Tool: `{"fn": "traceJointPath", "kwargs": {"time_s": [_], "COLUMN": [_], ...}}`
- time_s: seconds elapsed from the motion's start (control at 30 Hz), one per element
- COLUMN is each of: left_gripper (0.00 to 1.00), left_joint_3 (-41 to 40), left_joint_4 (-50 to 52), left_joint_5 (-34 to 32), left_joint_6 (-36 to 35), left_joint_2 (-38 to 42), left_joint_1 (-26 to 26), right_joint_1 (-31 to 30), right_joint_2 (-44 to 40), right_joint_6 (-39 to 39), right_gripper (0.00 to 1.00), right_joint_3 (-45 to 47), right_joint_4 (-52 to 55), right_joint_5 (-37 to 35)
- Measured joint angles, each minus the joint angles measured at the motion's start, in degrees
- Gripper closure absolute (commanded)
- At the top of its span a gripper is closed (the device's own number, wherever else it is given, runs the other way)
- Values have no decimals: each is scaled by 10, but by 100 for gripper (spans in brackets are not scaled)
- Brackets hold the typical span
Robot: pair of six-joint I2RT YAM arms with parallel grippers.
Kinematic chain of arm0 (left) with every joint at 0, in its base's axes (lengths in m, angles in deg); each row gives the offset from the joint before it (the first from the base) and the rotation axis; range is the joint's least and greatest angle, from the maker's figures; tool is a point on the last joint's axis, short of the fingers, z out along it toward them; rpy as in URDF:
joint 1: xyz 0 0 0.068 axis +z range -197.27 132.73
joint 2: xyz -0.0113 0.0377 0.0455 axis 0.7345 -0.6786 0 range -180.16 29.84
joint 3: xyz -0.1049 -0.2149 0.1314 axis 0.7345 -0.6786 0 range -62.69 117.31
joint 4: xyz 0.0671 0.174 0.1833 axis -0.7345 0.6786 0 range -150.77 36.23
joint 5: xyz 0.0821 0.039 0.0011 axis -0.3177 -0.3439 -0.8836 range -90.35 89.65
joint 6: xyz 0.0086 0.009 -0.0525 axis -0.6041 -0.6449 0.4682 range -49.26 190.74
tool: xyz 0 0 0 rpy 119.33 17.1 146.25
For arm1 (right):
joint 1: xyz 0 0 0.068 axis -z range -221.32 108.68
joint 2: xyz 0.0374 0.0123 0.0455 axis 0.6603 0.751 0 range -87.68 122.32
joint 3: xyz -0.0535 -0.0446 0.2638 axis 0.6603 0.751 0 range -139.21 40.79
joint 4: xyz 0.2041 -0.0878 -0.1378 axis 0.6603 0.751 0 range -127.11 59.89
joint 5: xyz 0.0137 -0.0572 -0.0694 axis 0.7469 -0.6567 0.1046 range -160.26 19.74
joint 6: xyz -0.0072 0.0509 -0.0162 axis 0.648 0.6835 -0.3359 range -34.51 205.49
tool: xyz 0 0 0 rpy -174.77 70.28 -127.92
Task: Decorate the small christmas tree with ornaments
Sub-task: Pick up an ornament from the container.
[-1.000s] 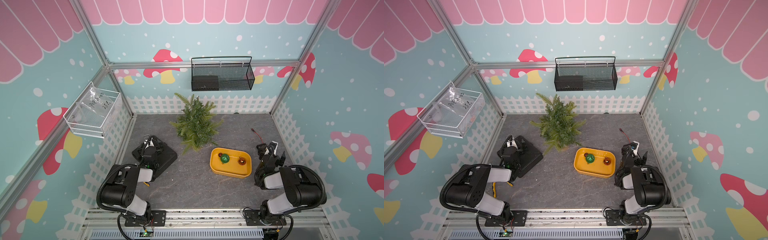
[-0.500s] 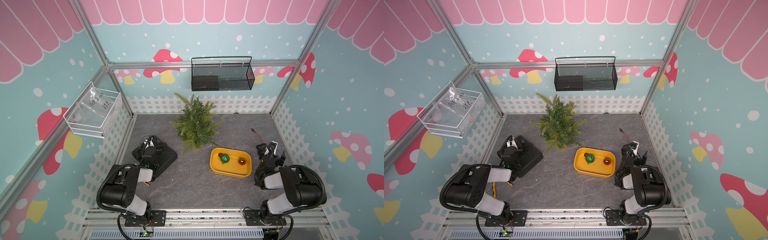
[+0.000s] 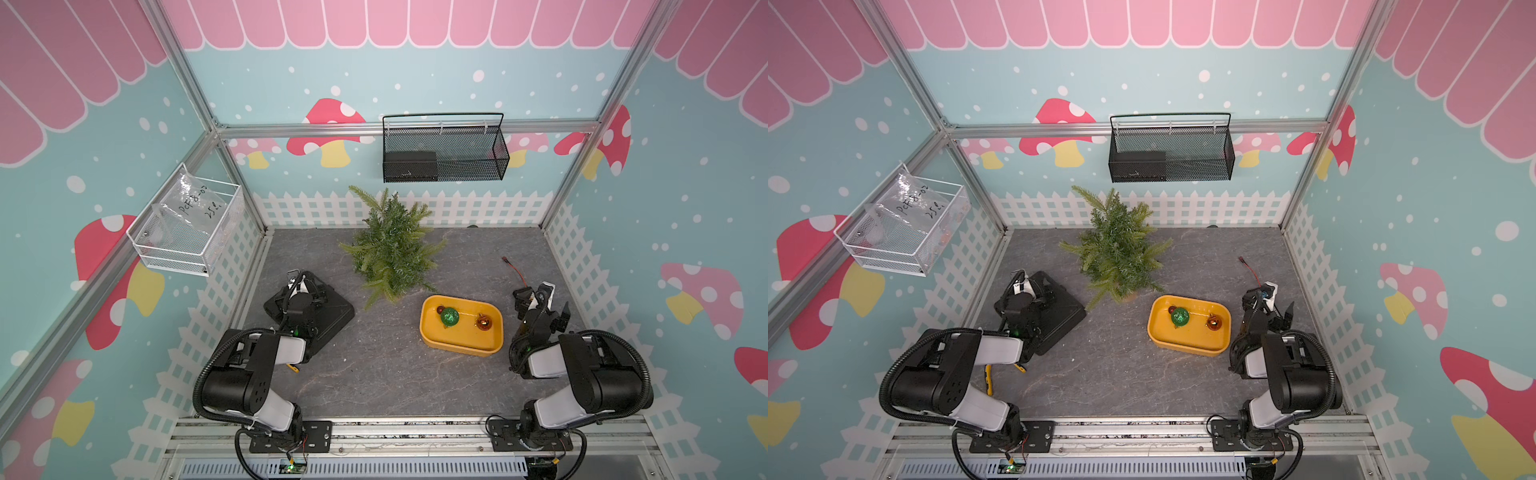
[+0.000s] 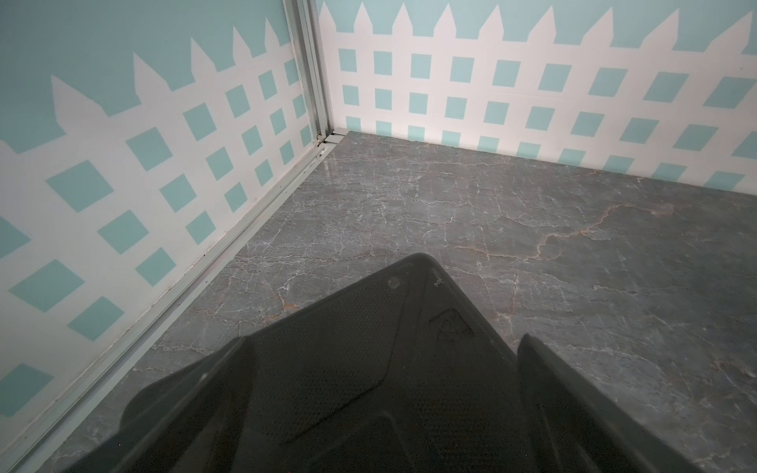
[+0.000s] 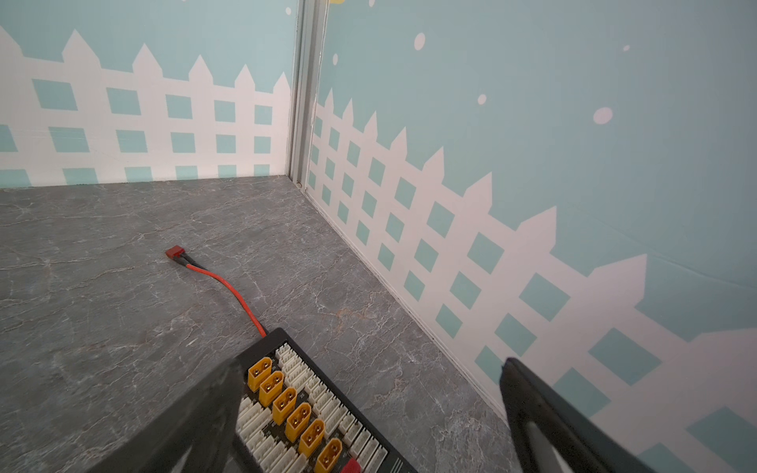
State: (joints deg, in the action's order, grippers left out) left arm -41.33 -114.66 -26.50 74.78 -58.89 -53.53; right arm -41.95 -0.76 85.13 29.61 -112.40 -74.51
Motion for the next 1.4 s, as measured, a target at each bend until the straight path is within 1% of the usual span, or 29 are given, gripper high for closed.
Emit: {"fn": "traceJointPath", "kwargs": {"time_s": [0.03, 0.1, 0.17, 0.23, 0.3, 0.4, 0.47, 0.53, 0.57, 0.63, 0.7, 0.77, 0.87, 0.97, 1.0, 1.03, 1.07, 1.1, 1.17, 1.23, 1.3, 1.4], "left_gripper": [0, 0, 0, 0, 0, 0, 0, 0, 0, 0, 0, 0, 0, 1, 3, 8, 11, 11, 12, 12, 13, 12], "left_joint_3": [0, -4, -10, -15, -15, -15, -15, 6, 29, 85, 143, 179, 182, 132, 111, 102, 100, 103, 115, 120, 120, 117], "left_joint_4": [-1, -8, -19, -26, -30, -33, -16, 65, 104, 170, 241, 296, 347, 341, 340, 354, 381, 408, 465, 507, 547, 587], "left_joint_5": [0, -8, -12, -14, -15, -14, -18, -17, -16, -15, -14, -1, 53, 148, 183, 205, 229, 250, 282, 301, 307, 295], "left_joint_6": [0, -4, -8, -11, -13, -13, -18, -24, -28, -29, -11, 21, 104, 213, 245, 266, 282, 292, 305, 311, 314, 320], "left_joint_2": [0, 1, 1, 1, 1, 3, 18, 56, 75, 105, 137, 171, 228, 280, 294, 303, 310, 316, 336, 366, 402, 451], "left_joint_1": [-1, -7, -15, -19, -19, -19, -21, -27, -30, -31, -30, -28, -17, 16, 30, 38, 44, 43, 33, 10, -27, -105], "right_joint_1": [0, 0, 0, 2, 2, 2, 2, 2, 3, 4, 3, 1, -9, -34, -48, -63, -83, -105, -143, -174, -202, -239], "right_joint_2": [-14, -71, -147, -203, -244, -272, -274, -274, -273, -267, -258, -258, -261, -258, -254, -251, -246, -241, -227, -211, -195, -172], "right_joint_6": [0, 5, 20, 33, 54, 90, 125, 173, 193, 229, 260, 283, 295, 294, 291, 289, 287, 283, 283, 286, 293, 303], "right_gripper": [1, 1, 1, 1, 1, 0, 0, 2, 5, 8, 9, 11, 14, 17, 18, 19, 20, 21, 21, 20, 19, 18], "right_joint_3": [0, -4, -29, -62, -93, -118, -129, -130, -126, -118, -115, -116, -140, -188, -205, -219, -232, -240, -250, -251, -250, -250], "right_joint_4": [15, 66, 137, 189, 233, 295, 336, 367, 370, 370, 374, 389, 453, 532, 558, 579, 603, 624, 658, 684, 708, 726], "right_joint_5": [-1, -7, -10, 3, 20, 61, 92, 117, 137, 177, 213, 237, 262, 281, 283, 282, 279, 277, 274, 269, 262, 247]}}
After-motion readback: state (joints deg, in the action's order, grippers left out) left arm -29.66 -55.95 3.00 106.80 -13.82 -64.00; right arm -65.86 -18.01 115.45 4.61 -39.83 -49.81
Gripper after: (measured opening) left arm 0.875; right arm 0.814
